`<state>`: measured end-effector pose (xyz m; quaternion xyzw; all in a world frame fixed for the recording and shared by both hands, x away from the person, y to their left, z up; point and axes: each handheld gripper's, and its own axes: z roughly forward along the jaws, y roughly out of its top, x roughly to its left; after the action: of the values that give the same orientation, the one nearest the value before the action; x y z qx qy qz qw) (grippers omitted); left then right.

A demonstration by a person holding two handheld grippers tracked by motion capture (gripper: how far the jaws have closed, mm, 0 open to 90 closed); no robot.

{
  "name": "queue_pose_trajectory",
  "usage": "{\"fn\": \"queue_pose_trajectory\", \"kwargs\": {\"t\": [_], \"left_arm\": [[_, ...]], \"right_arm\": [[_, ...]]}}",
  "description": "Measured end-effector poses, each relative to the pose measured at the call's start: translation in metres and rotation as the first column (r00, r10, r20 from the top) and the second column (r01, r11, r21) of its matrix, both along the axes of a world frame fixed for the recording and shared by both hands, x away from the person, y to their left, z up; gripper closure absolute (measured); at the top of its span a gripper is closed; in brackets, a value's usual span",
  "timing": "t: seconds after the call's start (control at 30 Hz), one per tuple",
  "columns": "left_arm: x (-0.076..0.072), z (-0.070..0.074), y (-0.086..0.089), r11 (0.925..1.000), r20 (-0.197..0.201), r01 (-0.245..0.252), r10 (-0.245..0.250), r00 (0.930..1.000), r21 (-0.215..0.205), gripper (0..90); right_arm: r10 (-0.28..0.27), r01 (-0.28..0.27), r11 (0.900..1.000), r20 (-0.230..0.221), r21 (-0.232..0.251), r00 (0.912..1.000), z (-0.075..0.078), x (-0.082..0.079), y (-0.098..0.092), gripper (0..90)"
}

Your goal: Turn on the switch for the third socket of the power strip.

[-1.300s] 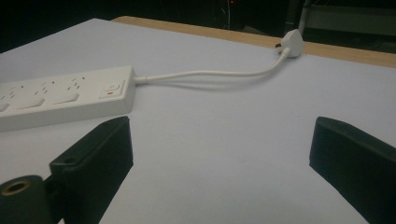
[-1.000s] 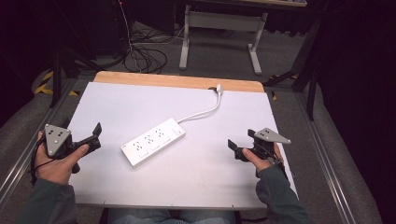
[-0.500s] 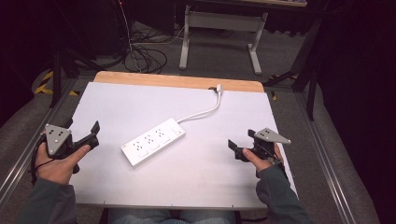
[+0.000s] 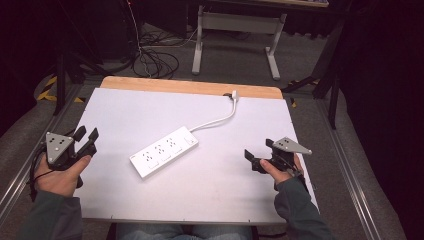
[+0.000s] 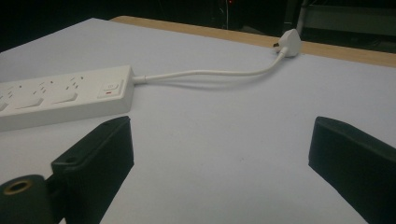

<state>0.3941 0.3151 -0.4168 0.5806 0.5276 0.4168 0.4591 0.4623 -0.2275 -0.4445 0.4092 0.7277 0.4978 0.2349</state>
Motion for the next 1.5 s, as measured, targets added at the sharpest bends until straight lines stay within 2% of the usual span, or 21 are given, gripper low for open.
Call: {"fn": "queue_pose_trajectory", "kwargs": {"t": [0.37, 0.4, 0.67, 0.93, 1.0, 1.13, 1.3, 1.5], "left_arm": [[0.0, 0.002, 0.002, 0.9995, -0.003, 0.03, -0.03, 0.9995, -0.008, 88.8], [0.001, 0.002, 0.002, 0.9996, -0.004, 0.03, -0.03, 0.9996, 0.003, 89.9], [0.003, 0.001, 0.002, 0.9988, -0.01, 0.043, -0.043, 0.999, 0.02, 90.0], [0.006, 0.002, -0.002, 0.9961, -0.027, 0.086, -0.085, 0.996, 0.021, 90.0], [0.009, 0.0, -0.005, 0.9935, -0.045, 0.111, -0.11, 0.993, 0.026, 90.0], [0.012, 0.0, -0.01, 0.9891, -0.049, 0.145, -0.143, 0.9885, 0.028, 90.0], [0.015, -0.001, -0.022, 0.978, -0.07, 0.203, -0.2, 0.9774, 0.047, 90.0], [0.019, -0.002, -0.027, 0.9705, -0.085, 0.235, -0.23, 0.9693, 0.053, 90.0]], "right_arm": [[-0.001, 0.001, 1.0, 0.0, -0.001, 1.0, 0.0, -0.001, 0.0, 7.3], [-0.002, 0.002, 1.0, -0.001, -0.001, 1.0, 0.0, -0.001, 0.0, 7.3], [-0.002, 0.002, 1.0, -0.005, 0.001, 1.0, -0.001, -0.001, -0.001, 7.3], [-0.001, 0.001, 1.0, -0.004, 0.003, 1.0, 0.0, -0.001, -0.001, 7.4], [-0.002, 0.002, 1.0, -0.003, 0.002, 1.0, 0.0, -0.001, -0.001, 7.5], [-0.005, 0.005, 1.0, -0.005, 0.005, 1.0, -0.001, -0.001, -0.001, 7.4], [-0.003, 0.003, 1.0, -0.001, -0.001, 1.0, 0.0, -0.002, -0.001, 7.5], [-0.004, 0.004, 1.0, -0.004, 0.0, 1.0, -0.001, -0.001, -0.002, 7.5]]}}
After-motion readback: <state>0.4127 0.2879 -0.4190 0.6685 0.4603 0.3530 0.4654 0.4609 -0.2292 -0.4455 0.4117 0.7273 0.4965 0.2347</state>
